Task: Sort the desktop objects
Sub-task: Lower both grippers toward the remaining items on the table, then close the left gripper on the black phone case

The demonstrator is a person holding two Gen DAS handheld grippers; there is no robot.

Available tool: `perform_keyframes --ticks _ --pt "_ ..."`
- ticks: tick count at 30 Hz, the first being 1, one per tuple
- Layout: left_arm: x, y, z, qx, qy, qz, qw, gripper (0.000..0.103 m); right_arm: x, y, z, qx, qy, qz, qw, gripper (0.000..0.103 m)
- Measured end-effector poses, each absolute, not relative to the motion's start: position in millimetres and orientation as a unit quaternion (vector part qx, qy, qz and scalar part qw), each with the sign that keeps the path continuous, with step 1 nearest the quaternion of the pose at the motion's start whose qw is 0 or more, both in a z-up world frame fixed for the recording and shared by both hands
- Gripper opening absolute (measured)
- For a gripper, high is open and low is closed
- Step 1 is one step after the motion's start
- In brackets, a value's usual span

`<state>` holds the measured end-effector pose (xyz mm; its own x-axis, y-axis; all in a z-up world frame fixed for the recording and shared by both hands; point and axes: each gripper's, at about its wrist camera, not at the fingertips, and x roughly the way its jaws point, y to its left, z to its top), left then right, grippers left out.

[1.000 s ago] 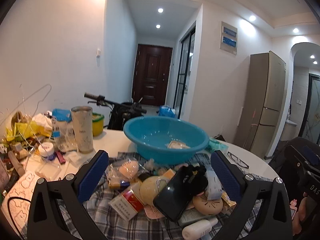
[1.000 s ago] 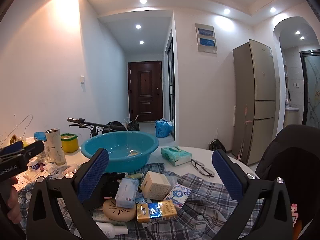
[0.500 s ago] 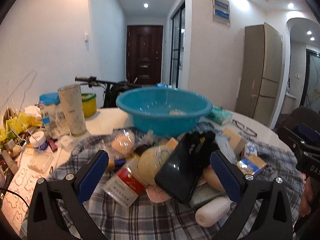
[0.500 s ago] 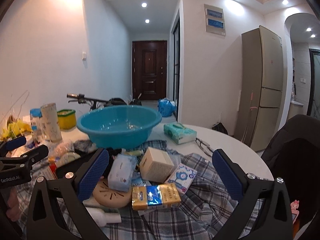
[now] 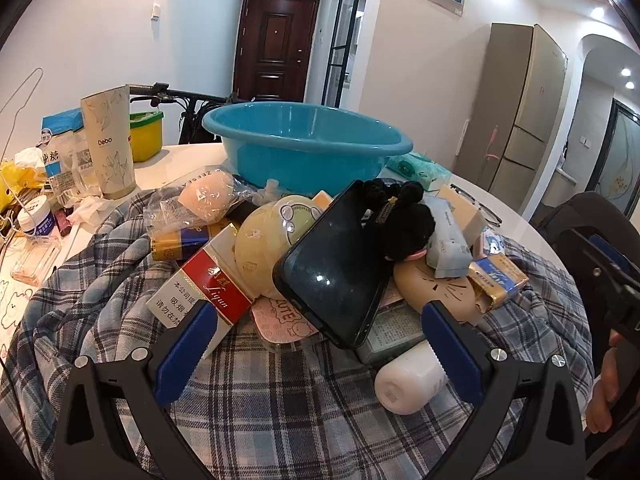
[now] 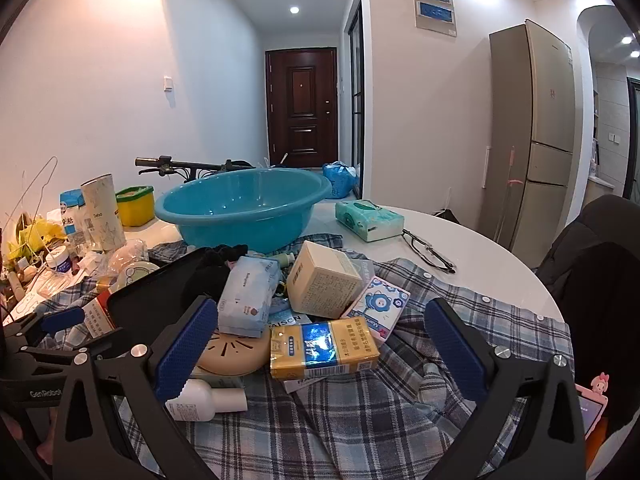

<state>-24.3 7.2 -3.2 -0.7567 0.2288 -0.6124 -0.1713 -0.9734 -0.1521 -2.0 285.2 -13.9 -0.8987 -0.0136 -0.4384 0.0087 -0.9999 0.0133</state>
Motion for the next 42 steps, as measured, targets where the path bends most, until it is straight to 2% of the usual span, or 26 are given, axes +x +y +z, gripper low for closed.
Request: perform_keyframes --ticks 3,7,14,18,21,24,28,34,42 --pt "-29 7 -7 -0.338 -0.049 0.934 0.103 0.103 -3 291 -15 0.226 -0.017 -0.974 0.006 0.103" --pt "-38 6 -15 -0.363 -0.062 0.924 0.103 0.085 -5 295 -21 0.232 -0.019 -0.973 0.005 0.102" --pt "-51 11 -23 -0.379 -0.058 0.917 0.11 0.073 -7 298 -25 0.236 -0.019 -0.972 0.003 0.102" --pt "-56 18 -21 -0.379 -0.051 0.916 0.12 0.059 -8 296 -27 0.239 -0.017 -0.971 0.004 0.102" --pt "-54 22 -19 -0.374 -0.047 0.919 0.118 0.044 -8 295 -28 0.24 -0.013 -0.971 0.004 0.102" --pt "-50 22 -16 -0.363 -0.04 0.924 0.112 0.034 -8 295 -28 0.24 -0.013 -0.971 0.004 0.102" --pt "-46 14 -10 -0.355 -0.062 0.924 0.124 0.02 -9 295 -29 0.241 -0.013 -0.971 0.002 0.102" --pt "-34 11 5 -0.335 -0.076 0.927 0.149 0.012 -9 294 -29 0.242 -0.01 -0.97 0.002 0.102" --pt "-35 30 6 -0.336 -0.051 0.928 0.156 0.014 -10 294 -31 0.247 -0.011 -0.969 0.002 0.102"
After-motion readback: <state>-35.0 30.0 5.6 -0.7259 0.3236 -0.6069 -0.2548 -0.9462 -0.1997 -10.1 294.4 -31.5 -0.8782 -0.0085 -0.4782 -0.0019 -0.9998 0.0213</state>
